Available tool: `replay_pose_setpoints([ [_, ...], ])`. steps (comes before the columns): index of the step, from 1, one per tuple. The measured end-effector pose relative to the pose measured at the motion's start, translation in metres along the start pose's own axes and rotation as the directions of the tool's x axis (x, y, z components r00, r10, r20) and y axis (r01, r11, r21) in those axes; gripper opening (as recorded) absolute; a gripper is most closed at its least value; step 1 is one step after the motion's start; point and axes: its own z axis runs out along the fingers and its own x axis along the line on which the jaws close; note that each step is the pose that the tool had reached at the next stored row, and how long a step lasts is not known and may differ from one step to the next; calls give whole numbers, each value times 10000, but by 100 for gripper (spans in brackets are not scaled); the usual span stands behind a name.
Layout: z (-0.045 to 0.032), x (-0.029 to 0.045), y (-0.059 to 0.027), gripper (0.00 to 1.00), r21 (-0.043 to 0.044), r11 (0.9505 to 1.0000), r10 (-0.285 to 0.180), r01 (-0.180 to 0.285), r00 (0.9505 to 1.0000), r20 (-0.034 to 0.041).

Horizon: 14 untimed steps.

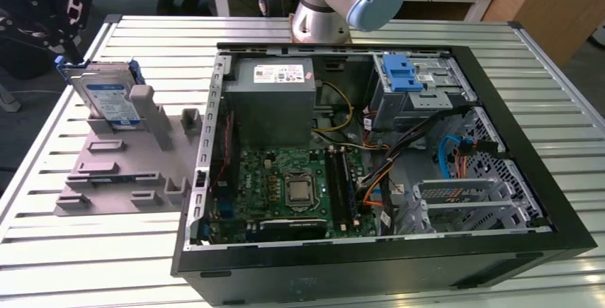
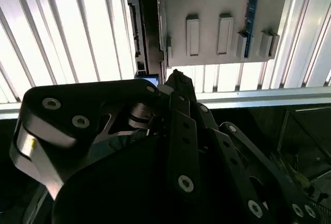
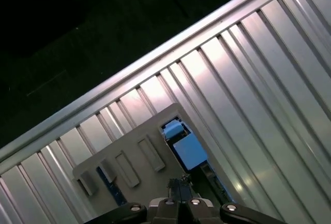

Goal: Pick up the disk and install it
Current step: 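Pick up the disk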

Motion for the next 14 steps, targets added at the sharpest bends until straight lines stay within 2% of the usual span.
replay_pose_setpoints([
  [7, 1, 0, 0, 11, 28, 9962, -871, 871, 9962, -23],
  [14, 2, 0, 0, 11, 78, 9868, -1617, 1618, 9868, -29],
])
